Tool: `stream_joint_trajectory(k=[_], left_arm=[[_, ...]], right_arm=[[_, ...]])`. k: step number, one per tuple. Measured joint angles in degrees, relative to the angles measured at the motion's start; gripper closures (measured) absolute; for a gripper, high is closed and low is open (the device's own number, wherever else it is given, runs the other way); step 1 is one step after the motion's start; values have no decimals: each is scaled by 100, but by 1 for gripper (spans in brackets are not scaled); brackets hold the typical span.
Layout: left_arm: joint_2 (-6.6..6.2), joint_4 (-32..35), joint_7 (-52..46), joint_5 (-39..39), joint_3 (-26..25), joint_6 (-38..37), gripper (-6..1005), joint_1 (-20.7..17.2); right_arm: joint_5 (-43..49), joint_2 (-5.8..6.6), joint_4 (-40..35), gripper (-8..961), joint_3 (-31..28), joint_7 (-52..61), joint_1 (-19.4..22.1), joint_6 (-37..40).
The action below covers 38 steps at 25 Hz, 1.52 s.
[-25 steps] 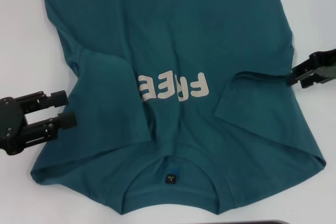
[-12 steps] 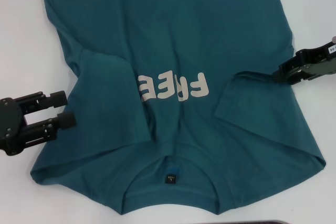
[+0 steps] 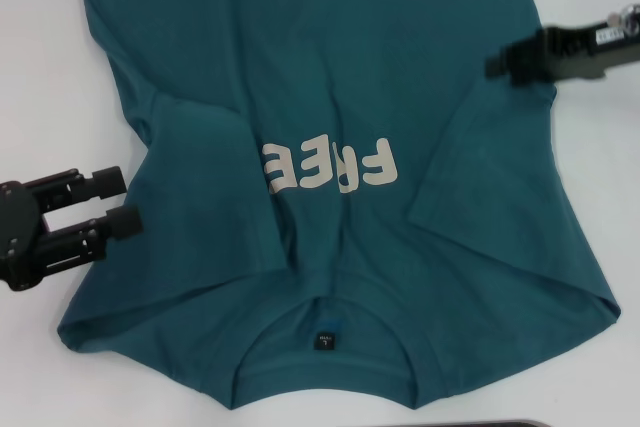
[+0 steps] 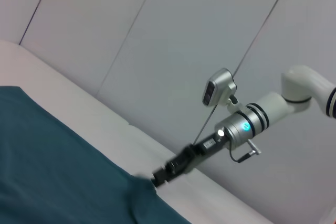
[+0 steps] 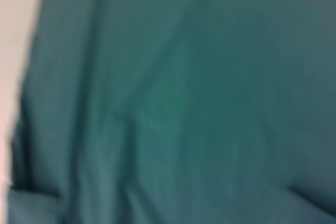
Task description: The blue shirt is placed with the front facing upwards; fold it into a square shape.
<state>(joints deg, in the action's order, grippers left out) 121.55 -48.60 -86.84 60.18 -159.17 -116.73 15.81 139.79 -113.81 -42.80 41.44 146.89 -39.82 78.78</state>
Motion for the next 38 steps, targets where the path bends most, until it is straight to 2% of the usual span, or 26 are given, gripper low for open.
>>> stream_joint_trajectory(k=[3,6,9,12,14,15,16,17,19,21,38], left_arm=[[-1,0,-54,75,0,0,356,-12],[-20,0,-109,98,-6,0,356,-18],[-48,4,-165,167,-16,-1,356,-15],[-76,34,-245,393,44,-53,356,-57],[-101,34,-262,592,284,-84,356,-135],[-111,19,-272,675,545,-91,356,-179],[-112,18,-275,681,599,-92,356,-180],[-112,21,-284,687,693,-91,356,-174],[-100,26,-312,683,804,-86,355,-117],[-74,20,-380,684,847,-81,355,-67],[9,64,-495,721,571,-1,356,-29]], right_arm=[[-597,-6,32,460,-10,-377,81,-79],[-969,44,32,460,-13,-806,143,103],[-1444,96,32,459,-42,-1653,284,408],[-1869,90,-87,459,-57,-3255,515,1053],[-2030,-32,-306,459,-102,-4742,762,1659],[-2094,-132,-456,459,-139,-5272,886,1822],[-2150,-252,-634,459,-170,-5775,1036,1940],[-2181,-378,-796,459,-181,-6168,1179,1968],[-2217,-553,-982,459,-179,-6609,1387,1890],[-2211,-599,-952,459,-116,-6721,1464,1870],[-2713,-563,-762,459,-350,-6282,1470,1864]])
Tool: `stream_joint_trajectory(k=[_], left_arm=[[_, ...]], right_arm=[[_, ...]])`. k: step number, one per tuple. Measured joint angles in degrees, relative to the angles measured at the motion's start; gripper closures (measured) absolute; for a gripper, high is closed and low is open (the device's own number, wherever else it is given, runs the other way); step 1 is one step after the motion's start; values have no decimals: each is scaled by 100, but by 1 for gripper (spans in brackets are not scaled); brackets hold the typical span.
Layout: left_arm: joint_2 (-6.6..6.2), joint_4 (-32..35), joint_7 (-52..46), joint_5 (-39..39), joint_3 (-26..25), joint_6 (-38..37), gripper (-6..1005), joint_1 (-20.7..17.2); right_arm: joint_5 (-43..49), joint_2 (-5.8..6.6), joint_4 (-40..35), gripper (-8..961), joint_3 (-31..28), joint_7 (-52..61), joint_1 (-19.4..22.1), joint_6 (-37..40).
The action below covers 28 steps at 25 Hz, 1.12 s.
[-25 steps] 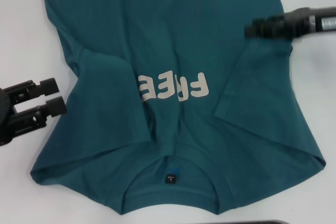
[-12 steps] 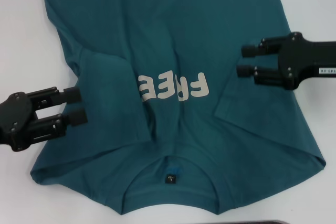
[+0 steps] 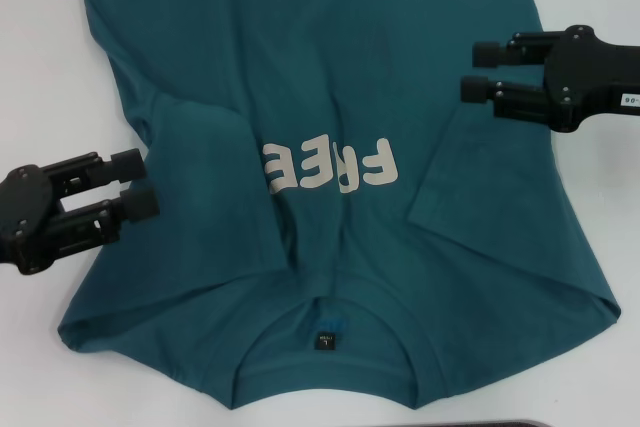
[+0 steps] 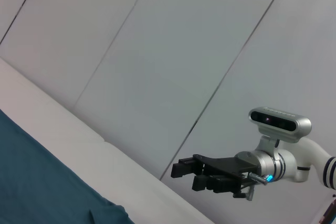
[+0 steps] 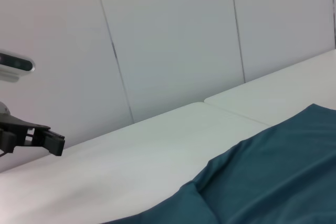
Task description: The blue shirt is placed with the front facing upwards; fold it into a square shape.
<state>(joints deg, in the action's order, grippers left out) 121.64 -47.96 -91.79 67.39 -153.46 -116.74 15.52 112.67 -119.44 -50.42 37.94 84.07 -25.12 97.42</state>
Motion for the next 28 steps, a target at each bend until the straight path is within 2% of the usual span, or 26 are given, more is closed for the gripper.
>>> stream_joint_trajectory(k=[17,24,28], left_arm=[[48,-3,-158,117,-16,-41,355,-31],[37,-28,-1233,169,-87,-26,356,37],[11,-1,-2304,298,-399,-6,356,60]], right_arm=[[-8,-10,-74,460,-227,108,98,238],[-55,10,-7,460,-297,1324,112,380],[-62,72,-7,460,-417,2216,37,359]])
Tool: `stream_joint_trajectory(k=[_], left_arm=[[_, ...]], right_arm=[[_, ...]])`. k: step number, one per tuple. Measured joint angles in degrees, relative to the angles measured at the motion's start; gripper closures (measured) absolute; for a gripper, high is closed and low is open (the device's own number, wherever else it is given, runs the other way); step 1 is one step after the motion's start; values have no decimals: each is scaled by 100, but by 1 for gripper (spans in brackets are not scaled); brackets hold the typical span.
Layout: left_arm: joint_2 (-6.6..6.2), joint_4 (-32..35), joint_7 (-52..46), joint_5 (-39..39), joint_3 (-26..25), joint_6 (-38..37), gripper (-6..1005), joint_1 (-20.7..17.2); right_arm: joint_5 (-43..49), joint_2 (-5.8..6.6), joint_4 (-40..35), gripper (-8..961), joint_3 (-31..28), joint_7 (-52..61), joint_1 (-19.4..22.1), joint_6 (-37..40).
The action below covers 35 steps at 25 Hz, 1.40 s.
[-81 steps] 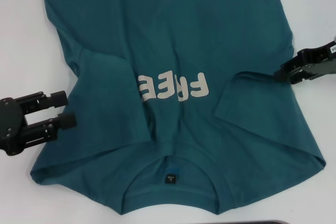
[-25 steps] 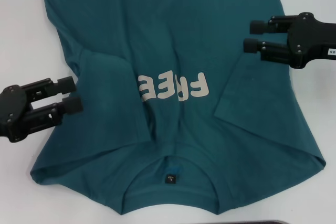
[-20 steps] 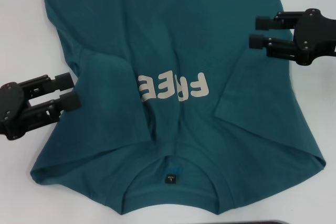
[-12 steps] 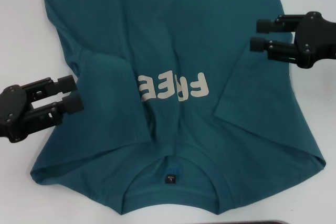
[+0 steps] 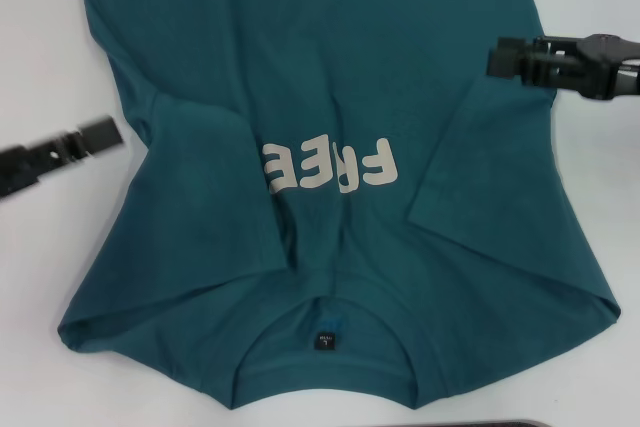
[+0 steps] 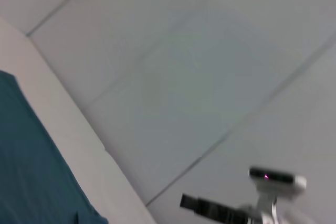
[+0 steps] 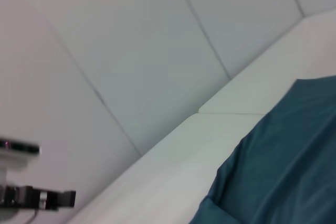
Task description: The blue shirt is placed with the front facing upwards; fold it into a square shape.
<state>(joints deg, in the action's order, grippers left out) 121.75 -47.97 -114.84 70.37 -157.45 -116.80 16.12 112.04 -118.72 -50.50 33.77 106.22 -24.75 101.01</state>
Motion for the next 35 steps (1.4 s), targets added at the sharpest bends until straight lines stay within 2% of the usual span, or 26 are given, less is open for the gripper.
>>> stream_joint_trajectory(k=[7,10,14,18,19,20,26,35], left_arm=[[-178,233,-1737,62,-131,-37,355,-47],[-199,410,-1791,73,-173,-16,355,-124],[-236,573,-1880,32,-169,1,355,-256],[-461,734,-2131,-244,-128,16,356,-376],[-461,734,-2131,-244,-128,16,356,-376],[-603,709,-2290,-551,-159,146,356,-481],[-797,658,-2523,-958,-177,631,357,-718],[-806,632,-2922,-1518,-179,842,358,-651]], right_arm=[[116,243,97,460,30,1475,-165,77],[122,372,227,460,-10,1718,-197,140],[105,480,324,461,-48,1832,-231,186],[184,569,448,461,6,1896,-287,214],[245,587,496,461,17,1927,-305,215],[314,599,539,461,26,1960,-320,216],[948,602,582,461,33,2004,-388,190],[1083,623,549,461,4,1976,-340,132]])
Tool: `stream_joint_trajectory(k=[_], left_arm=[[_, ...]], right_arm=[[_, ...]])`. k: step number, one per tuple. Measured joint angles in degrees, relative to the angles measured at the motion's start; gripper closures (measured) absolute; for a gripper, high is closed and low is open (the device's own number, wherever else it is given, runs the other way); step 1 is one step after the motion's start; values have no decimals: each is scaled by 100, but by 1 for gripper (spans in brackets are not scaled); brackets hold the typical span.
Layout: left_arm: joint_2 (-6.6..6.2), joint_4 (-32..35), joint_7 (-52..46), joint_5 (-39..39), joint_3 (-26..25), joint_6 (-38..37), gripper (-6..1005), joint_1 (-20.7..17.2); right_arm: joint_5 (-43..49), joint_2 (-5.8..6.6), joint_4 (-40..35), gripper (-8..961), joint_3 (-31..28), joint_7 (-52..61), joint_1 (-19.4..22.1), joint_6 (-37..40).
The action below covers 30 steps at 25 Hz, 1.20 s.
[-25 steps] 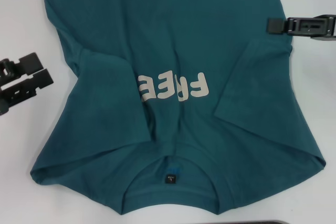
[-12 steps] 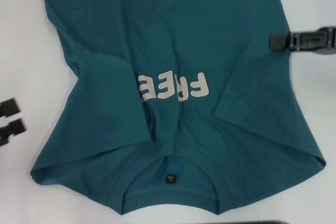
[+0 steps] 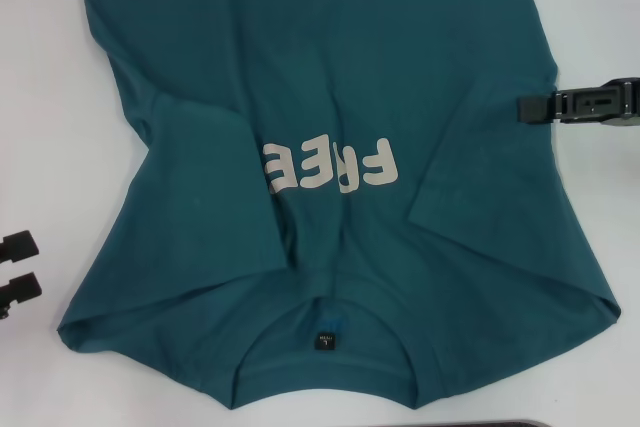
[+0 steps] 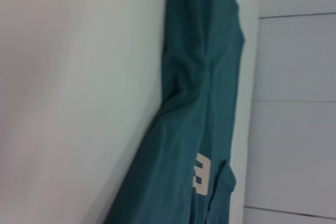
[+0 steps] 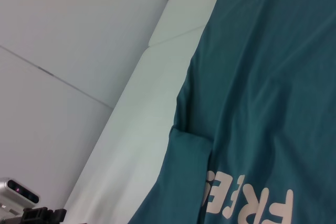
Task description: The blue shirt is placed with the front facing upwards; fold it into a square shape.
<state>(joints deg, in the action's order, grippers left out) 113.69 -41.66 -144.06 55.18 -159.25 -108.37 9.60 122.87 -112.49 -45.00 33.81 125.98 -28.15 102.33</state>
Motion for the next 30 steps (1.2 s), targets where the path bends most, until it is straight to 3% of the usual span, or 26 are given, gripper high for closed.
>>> stream_joint_trajectory(k=[9,13,30], left_arm=[[22,-46,-210,-273,41,10,358,-59],[110,-220,-268,-663,41,-67,359,-4],[127,-107,-313,-1224,45,286,359,169]], right_arm=[[34,17,29,462,33,26,-14,-12],[78,31,29,462,28,35,-28,-13],[79,22,34,462,32,40,-42,-144]])
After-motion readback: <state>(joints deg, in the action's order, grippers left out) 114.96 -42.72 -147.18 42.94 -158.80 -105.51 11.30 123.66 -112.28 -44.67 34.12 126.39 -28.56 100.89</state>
